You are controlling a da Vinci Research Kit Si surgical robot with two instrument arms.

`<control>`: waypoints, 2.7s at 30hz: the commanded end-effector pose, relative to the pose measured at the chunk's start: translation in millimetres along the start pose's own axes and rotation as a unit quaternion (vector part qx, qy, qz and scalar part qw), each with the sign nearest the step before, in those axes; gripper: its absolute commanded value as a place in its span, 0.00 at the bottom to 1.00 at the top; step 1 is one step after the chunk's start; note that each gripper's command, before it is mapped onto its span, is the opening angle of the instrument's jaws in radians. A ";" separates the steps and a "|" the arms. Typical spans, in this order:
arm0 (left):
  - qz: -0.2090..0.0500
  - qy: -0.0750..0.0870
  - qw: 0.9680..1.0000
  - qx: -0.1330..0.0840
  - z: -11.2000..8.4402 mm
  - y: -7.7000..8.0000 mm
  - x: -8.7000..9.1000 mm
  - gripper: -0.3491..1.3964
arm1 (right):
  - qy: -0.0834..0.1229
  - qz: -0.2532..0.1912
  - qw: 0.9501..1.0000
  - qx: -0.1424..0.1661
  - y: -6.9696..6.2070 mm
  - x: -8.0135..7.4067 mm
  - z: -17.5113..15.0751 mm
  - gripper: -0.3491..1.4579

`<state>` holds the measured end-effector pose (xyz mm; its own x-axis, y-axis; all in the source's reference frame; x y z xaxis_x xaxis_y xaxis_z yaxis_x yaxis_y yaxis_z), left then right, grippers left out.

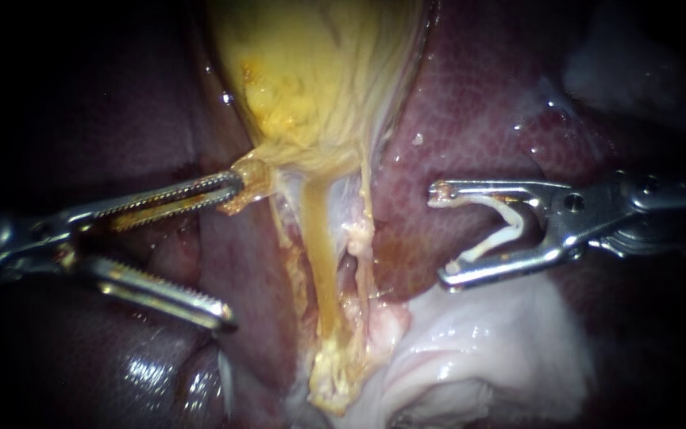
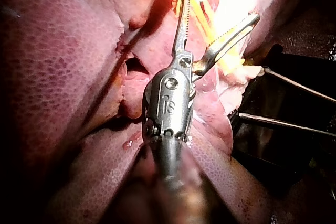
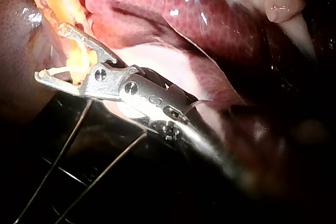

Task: Clipping first clip left tube

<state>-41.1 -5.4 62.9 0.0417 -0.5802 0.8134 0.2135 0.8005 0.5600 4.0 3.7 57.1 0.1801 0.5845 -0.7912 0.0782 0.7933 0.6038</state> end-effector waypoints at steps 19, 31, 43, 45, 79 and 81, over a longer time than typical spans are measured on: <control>-0.039 -0.005 0.998 -0.055 -0.7 4.7 0.0 0.60 | 0.000 -0.002 1.000 -0.001 0.0 -0.6 0.2 0.53; -0.085 0.007 0.994 -0.066 1.2 6.3 2.2 0.22 | 0.000 -0.003 1.000 -0.001 0.0 -0.8 0.4 0.53; -0.113 0.036 0.990 -0.080 -0.2 6.8 2.2 0.00 | 0.000 -0.003 1.000 -0.001 0.0 -1.0 0.5 0.53; -0.114 0.037 0.990 -0.079 -1.0 6.7 1.7 0.00 | 0.000 -0.004 1.000 -0.001 0.0 -1.1 0.5 0.53; -0.124 0.021 0.987 -0.097 -5.1 4.6 -1.9 0.00 | -0.034 0.032 0.999 0.027 4.1 -19.8 14.8 0.53; -0.123 0.021 0.988 -0.096 -5.0 4.4 -1.9 0.00 | -0.034 0.035 0.998 0.028 4.6 -20.1 14.9 0.53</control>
<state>-35.5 -1.5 63.0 0.0046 -0.7633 0.6460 0.4009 0.5932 0.6981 15.3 -6.8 77.4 0.2523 0.6237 -0.7398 0.1166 0.7394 0.6631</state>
